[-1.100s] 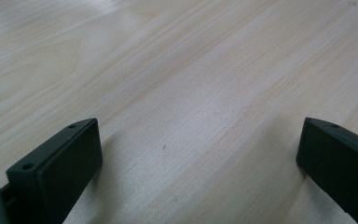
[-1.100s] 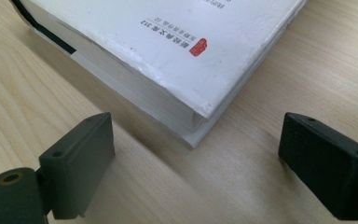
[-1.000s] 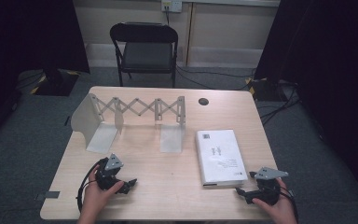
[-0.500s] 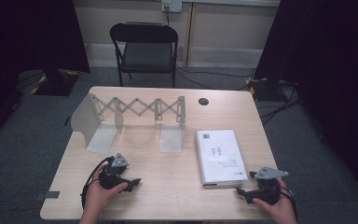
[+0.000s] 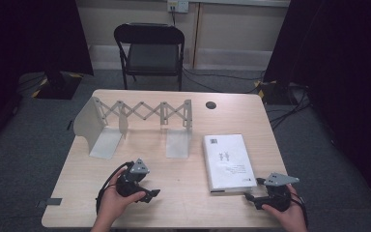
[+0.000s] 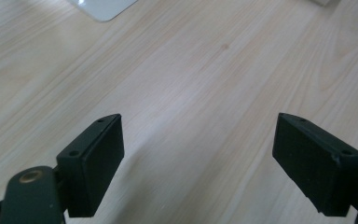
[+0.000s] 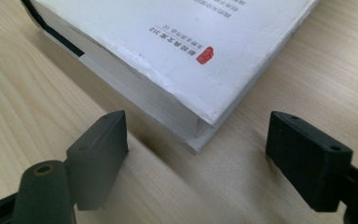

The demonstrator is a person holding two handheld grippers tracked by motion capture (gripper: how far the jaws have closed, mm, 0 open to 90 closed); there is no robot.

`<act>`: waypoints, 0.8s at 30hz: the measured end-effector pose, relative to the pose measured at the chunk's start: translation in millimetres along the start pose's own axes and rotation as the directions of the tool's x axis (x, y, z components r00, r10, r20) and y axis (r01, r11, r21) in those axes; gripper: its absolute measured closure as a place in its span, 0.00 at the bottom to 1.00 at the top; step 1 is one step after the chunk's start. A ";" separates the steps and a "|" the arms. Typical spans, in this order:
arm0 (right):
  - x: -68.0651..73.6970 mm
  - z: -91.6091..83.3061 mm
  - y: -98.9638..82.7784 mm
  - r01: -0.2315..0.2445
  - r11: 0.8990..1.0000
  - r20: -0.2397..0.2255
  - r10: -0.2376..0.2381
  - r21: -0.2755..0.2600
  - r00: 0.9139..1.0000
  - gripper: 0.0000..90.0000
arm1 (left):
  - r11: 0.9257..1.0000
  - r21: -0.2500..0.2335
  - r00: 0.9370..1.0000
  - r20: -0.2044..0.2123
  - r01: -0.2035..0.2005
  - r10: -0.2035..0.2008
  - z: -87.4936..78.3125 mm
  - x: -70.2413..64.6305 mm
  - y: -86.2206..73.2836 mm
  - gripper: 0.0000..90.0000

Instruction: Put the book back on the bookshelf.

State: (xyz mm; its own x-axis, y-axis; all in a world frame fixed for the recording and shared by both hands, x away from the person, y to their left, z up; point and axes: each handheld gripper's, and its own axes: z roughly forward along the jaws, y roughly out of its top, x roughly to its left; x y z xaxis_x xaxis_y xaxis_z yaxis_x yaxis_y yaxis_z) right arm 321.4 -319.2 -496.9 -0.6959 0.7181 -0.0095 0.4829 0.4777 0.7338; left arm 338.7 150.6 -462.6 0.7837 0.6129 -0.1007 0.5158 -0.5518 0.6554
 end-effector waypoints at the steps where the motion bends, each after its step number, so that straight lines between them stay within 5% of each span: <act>1: 0.7 -0.1 0.5 -0.002 1.000 0.001 0.002 0.003 1.000 0.24 | 1.000 -0.002 1.000 0.007 0.001 -0.001 0.7 -1.8 2.2 0.18; 10: 4.9 -0.1 0.9 0.016 1.000 -0.016 -0.017 -0.012 1.000 0.33 | 0.996 0.040 0.996 0.045 -0.078 0.076 16.5 -18.5 28.2 0.18; 24: 7.9 -0.8 4.0 0.050 0.999 -0.018 -0.050 -0.016 0.999 0.38 | 0.992 0.037 0.988 0.101 -0.122 0.117 33.9 -37.1 61.7 0.18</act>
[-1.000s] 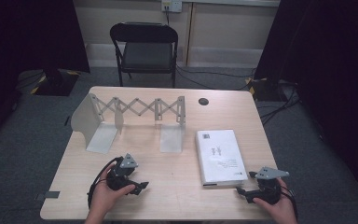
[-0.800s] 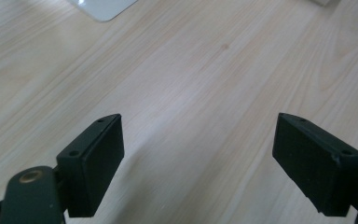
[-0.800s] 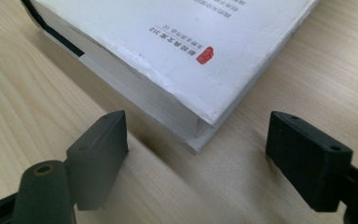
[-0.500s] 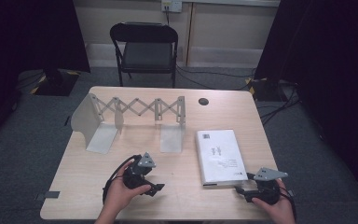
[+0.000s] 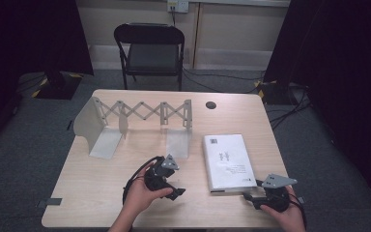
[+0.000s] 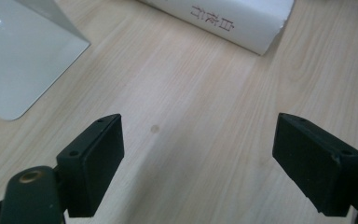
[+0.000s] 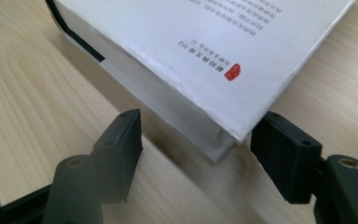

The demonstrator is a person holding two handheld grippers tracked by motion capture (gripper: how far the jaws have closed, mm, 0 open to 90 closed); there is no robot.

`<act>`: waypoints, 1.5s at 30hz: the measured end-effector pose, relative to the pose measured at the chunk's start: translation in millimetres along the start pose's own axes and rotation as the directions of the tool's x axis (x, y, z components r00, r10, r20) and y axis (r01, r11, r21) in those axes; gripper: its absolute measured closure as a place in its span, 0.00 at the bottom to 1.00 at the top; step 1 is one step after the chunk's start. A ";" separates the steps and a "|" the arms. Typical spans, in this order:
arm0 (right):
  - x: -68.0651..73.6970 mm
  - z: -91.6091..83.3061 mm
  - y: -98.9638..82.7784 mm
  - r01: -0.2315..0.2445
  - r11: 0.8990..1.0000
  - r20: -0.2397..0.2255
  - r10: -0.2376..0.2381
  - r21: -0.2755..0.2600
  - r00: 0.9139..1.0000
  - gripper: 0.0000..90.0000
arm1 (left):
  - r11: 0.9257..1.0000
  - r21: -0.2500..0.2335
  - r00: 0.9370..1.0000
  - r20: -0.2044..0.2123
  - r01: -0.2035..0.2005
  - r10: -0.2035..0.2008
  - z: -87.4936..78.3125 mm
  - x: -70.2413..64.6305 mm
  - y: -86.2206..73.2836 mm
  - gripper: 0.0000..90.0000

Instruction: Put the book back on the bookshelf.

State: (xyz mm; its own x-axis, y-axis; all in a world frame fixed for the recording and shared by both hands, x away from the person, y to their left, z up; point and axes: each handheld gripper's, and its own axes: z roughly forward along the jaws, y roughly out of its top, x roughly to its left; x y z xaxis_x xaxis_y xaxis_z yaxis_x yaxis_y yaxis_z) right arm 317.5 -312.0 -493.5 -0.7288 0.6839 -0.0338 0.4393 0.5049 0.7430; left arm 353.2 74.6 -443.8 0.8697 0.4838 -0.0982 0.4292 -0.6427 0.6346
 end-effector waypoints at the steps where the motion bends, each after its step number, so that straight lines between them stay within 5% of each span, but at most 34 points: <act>1: -0.5 -0.8 0.6 -0.003 1.000 -0.002 0.003 -0.007 1.000 0.39 | 1.000 0.007 1.000 -0.001 -0.007 0.007 0.9 -1.4 1.4 0.18; 15: -3.8 -1.8 4.2 -0.041 0.998 -0.016 0.041 -0.050 0.999 0.45 | 0.997 0.029 0.996 0.033 -0.078 0.077 20.3 -19.6 29.9 0.19; 24: -4.4 1.2 8.8 -0.039 0.999 0.000 0.039 -0.013 0.999 0.49 | 0.996 0.018 0.994 0.064 -0.092 0.091 37.1 -28.2 39.1 0.18; 35: -4.7 0.3 9.1 -0.038 0.999 0.004 0.038 -0.013 0.999 0.53 | 0.995 0.014 0.994 0.054 -0.101 0.100 45.3 -30.2 45.0 0.19; 40: 0.7 1.4 11.4 -0.040 0.999 -0.060 0.039 -0.021 0.997 0.60 | 0.994 0.007 0.993 0.058 -0.106 0.105 47.8 -32.5 48.1 0.19; 45: 11.8 11.9 16.6 -0.012 1.000 -0.004 0.012 0.018 1.000 0.51 | 0.994 0.001 0.992 0.046 -0.114 0.113 50.1 -34.0 51.6 0.19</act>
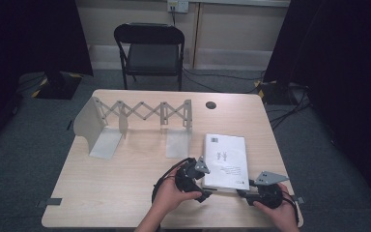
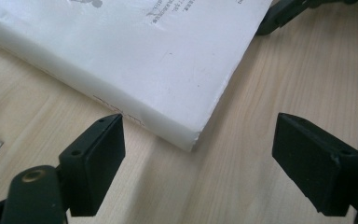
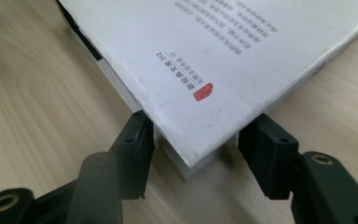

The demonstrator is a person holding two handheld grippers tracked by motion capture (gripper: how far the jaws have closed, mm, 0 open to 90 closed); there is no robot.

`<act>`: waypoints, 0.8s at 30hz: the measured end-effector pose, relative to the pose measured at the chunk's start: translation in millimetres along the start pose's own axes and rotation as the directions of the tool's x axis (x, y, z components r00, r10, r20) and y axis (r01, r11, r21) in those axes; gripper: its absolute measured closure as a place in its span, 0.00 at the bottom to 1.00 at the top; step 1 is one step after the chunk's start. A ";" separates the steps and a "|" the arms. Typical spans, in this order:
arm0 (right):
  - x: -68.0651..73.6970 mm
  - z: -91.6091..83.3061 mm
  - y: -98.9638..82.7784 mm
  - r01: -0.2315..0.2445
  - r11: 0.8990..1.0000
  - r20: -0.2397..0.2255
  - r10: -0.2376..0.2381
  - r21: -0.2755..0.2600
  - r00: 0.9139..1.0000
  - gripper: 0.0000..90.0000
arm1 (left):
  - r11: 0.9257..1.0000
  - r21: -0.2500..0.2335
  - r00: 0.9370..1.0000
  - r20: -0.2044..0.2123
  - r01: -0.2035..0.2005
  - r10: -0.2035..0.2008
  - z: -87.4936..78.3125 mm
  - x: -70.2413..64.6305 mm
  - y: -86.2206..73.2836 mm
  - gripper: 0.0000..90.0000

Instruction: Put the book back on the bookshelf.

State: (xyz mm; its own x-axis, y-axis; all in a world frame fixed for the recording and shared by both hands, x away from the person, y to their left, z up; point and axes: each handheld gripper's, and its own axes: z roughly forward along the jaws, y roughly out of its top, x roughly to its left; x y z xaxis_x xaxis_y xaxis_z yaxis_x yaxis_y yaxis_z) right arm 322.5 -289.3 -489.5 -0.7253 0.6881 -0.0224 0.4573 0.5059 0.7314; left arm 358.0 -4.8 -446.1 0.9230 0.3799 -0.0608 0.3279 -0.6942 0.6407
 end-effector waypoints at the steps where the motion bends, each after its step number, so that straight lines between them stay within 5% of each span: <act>1: 0.3 0.9 0.0 0.007 1.000 0.004 -0.007 0.007 1.000 0.51 | 1.000 0.000 1.000 -0.003 -0.002 0.002 0.7 0.3 0.7 0.19; 7: -4.7 -1.6 1.1 -0.022 1.000 -0.033 0.022 -0.002 0.999 0.53 | 1.000 0.011 1.000 -0.001 -0.010 0.010 5.8 1.3 3.6 0.19; 24: -6.7 -13.3 11.9 -0.029 0.999 -0.046 0.027 -0.041 0.999 0.55 | 0.999 -0.027 0.999 -0.020 -0.033 0.032 3.2 1.1 17.7 0.18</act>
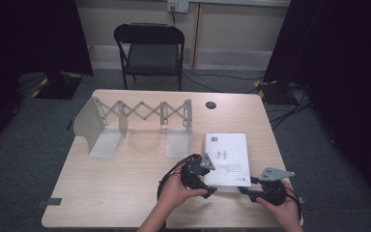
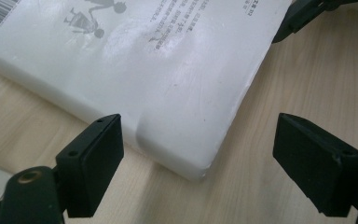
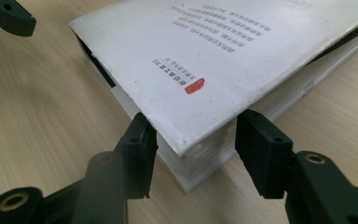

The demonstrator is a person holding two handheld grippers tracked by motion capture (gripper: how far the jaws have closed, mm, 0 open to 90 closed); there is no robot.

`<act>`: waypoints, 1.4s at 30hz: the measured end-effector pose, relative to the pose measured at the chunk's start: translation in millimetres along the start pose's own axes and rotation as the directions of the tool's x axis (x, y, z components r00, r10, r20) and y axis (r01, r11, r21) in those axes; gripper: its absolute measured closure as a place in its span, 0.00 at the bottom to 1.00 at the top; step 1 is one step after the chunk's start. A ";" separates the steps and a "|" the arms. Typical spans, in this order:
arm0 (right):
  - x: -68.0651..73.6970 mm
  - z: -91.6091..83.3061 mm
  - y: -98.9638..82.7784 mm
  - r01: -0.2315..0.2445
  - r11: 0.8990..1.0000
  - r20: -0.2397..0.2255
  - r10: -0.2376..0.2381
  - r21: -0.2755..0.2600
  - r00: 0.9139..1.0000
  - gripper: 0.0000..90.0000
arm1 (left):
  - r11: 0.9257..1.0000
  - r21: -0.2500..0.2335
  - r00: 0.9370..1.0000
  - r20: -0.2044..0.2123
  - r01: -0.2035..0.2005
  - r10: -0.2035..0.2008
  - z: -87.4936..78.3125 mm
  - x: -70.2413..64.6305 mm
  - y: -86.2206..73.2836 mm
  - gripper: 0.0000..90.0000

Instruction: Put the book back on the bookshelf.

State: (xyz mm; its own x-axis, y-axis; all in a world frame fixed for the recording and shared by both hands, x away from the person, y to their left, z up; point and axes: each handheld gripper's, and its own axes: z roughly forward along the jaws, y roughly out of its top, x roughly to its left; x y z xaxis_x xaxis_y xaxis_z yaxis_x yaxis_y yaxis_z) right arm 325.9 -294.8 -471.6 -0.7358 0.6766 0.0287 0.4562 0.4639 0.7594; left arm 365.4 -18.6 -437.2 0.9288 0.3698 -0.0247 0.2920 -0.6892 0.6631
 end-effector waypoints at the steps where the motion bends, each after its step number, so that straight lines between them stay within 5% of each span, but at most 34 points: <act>1: -0.4 -0.2 0.2 -0.002 1.000 -0.004 0.002 -0.005 1.000 0.55 | 1.000 -0.006 1.000 0.002 0.001 -0.001 0.5 -0.4 1.3 0.18; 17: -0.4 -6.2 7.1 -0.010 0.999 -0.013 0.009 -0.038 1.000 0.59 | 0.998 0.020 0.998 -0.020 -0.055 0.055 21.0 -6.1 19.0 0.17; 23: 0.0 -7.3 8.2 -0.012 0.999 -0.014 0.012 -0.045 1.000 0.59 | 0.994 0.036 0.993 -0.049 -0.106 0.108 31.5 -10.4 23.9 0.16; 32: 0.3 -9.6 10.3 -0.018 0.998 -0.012 0.017 -0.062 1.000 0.60 | 0.991 0.033 0.987 -0.093 -0.127 0.130 38.5 -11.9 28.4 0.14; 39: 1.5 -10.1 11.6 -0.014 0.998 -0.003 0.014 -0.060 1.000 0.60 | 0.984 0.054 0.972 -0.155 -0.167 0.174 48.4 -17.2 30.6 0.06; 41: 1.3 -10.1 11.8 -0.011 0.998 -0.004 0.011 -0.058 1.000 0.60 | 0.980 0.061 0.962 -0.187 -0.190 0.198 50.2 -19.2 29.4 0.07; 42: 1.0 -9.9 11.6 -0.012 0.998 -0.006 0.012 -0.058 1.000 0.60 | 0.976 0.064 0.952 -0.215 -0.209 0.218 48.9 -19.8 28.7 0.11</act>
State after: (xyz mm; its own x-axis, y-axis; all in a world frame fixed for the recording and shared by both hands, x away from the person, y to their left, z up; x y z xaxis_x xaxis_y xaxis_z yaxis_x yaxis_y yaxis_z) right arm 325.5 -294.4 -456.4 -0.7334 0.6785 0.0415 0.4354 0.4220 0.7952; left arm 366.6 -76.1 -454.3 0.8989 0.3353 0.2822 0.1051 -0.7901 0.6040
